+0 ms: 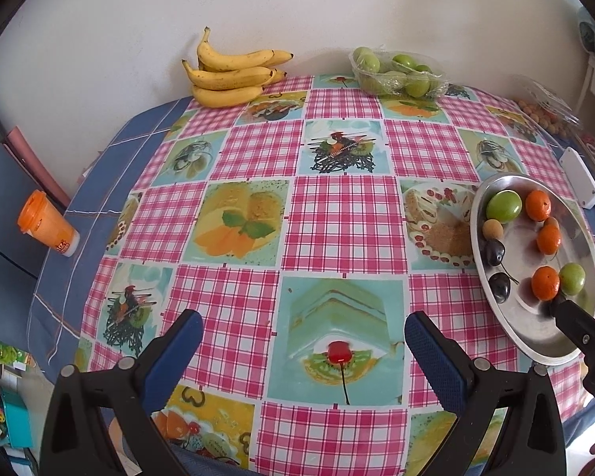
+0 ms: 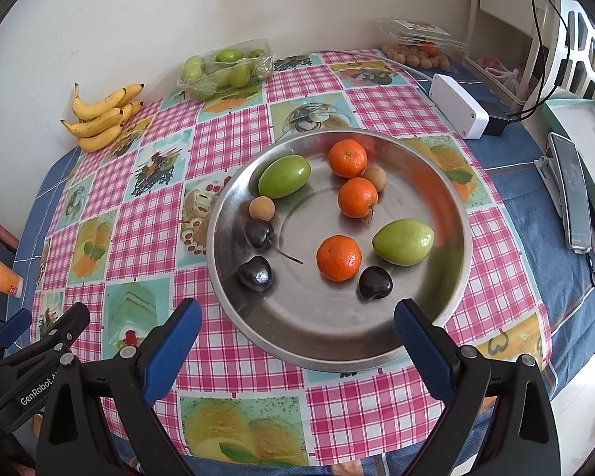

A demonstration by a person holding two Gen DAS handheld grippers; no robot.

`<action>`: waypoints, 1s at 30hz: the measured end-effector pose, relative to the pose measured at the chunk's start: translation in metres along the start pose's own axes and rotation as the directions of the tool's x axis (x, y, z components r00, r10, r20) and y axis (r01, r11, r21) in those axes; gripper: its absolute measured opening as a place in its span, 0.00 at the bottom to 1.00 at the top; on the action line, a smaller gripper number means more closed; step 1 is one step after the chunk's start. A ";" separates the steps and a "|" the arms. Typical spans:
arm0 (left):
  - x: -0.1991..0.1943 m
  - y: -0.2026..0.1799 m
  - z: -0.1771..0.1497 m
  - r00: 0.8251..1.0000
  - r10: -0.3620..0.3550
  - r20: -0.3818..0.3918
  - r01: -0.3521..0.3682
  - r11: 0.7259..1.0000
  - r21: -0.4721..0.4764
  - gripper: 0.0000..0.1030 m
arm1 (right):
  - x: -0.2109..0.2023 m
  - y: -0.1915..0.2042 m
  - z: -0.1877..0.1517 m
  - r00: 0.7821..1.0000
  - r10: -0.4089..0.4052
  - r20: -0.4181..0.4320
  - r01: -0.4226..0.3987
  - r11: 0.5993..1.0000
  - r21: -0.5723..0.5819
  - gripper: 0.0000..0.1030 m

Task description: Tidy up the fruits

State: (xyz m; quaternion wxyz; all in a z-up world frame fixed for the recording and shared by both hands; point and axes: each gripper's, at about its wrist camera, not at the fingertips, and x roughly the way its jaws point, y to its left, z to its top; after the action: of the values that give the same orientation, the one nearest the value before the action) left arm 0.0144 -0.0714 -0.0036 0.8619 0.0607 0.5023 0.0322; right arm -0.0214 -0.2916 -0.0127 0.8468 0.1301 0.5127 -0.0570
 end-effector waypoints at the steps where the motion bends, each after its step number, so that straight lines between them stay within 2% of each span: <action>1: 0.000 0.000 0.000 1.000 -0.002 -0.002 0.002 1.000 -0.001 1.00 | 0.000 0.000 0.000 1.000 0.000 0.000 0.000 1.000 -0.001 0.95; 30: -0.003 0.009 -0.005 0.999 -0.031 -0.008 0.031 0.999 -0.033 1.00 | 0.002 -0.001 0.000 1.000 -0.014 -0.013 0.014 1.000 0.002 0.95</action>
State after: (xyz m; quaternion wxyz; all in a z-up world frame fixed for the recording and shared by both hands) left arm 0.0090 -0.0625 -0.0024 0.8611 0.0386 0.5063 0.0272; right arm -0.0212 -0.2924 -0.0148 0.8428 0.1278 0.5191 -0.0627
